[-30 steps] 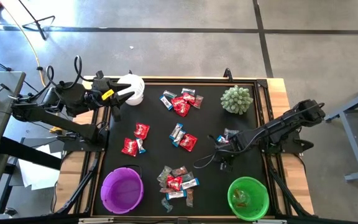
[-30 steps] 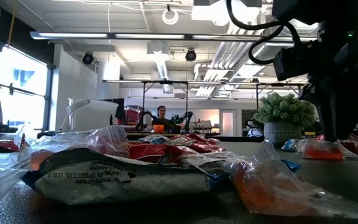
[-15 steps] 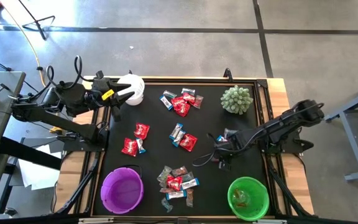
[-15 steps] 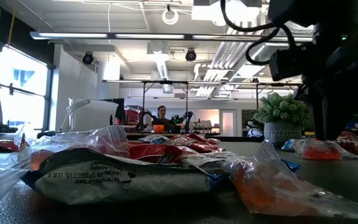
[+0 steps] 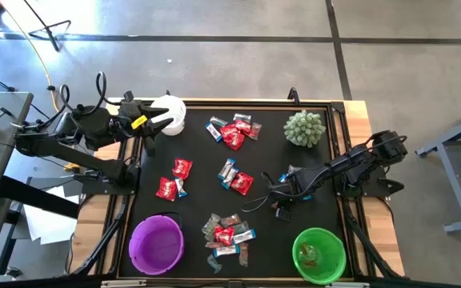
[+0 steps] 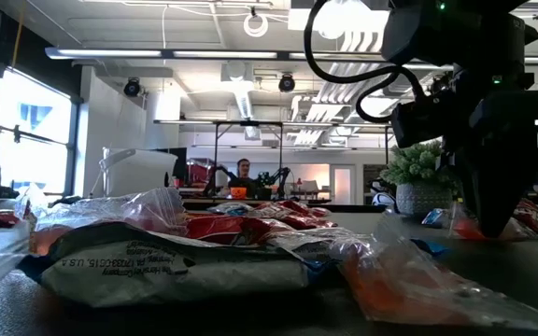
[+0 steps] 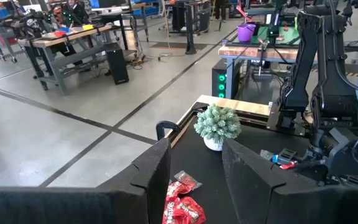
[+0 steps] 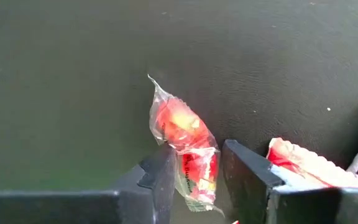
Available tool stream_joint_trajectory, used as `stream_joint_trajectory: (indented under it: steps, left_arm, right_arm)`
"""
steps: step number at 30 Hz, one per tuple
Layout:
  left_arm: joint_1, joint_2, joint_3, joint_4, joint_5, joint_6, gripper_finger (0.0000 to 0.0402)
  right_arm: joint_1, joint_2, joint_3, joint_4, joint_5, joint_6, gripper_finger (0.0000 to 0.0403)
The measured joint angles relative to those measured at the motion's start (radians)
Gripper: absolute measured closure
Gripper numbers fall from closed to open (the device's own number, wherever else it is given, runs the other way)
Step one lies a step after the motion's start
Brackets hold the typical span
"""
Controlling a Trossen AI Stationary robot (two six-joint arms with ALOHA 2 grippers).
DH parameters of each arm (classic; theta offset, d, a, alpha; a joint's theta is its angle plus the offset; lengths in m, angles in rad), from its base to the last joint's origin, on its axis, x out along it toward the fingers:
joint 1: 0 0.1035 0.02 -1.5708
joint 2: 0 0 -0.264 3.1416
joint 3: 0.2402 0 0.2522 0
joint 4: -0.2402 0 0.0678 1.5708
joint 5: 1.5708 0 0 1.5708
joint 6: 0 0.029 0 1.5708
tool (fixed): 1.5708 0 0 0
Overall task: Sort candy
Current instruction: Put the red gummy into the green bucket
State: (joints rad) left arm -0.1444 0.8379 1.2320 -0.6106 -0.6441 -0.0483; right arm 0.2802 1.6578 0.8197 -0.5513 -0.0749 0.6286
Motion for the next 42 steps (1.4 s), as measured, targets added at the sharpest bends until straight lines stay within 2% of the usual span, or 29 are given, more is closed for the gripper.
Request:
stream_joint_trajectory:
  steps: [8, 13, 19, 26, 29, 34, 42]
  left_arm:
    - [0.0, 0.0, 0.0, 0.001, 0.0, 0.0, 0.0271]
    - [0.0, 0.0, 0.0, 0.002, 0.0, 0.0, 0.0271]
    - [0.0, 0.0, 0.0, 0.005, 0.0, 0.0, 0.0271]
    - [0.0, 0.0, 0.0, 0.007, 0.0, 0.0, 0.0271]
    - [0.0, 0.0, 0.0, 0.007, 0.0, 0.0, 0.0271]
    - [0.0, 0.0, 0.0, 0.004, 0.0, 0.0, 0.0271]
    - [0.0, 0.0, 0.0, 0.003, 0.0, 0.002, 0.0271]
  right_arm:
    - [-0.014, -0.057, -0.004, -0.005, -0.027, 0.129, 0.0391]
    - [-0.019, -0.137, -0.004, -0.019, -0.051, 0.239, 0.0383]
    - [-0.018, -0.266, 0.006, -0.04, -0.079, 0.387, 0.0398]
    - [0.021, -0.383, 0.158, -0.14, -0.16, 0.46, 0.04]
    - [0.061, -0.4, 0.253, -0.202, -0.216, 0.556, 0.04]
    - [0.175, -0.385, 0.39, -0.333, -0.224, 0.765, 0.04]
    - [0.437, -0.333, 0.438, -0.394, -0.225, 1.203, 0.0399]
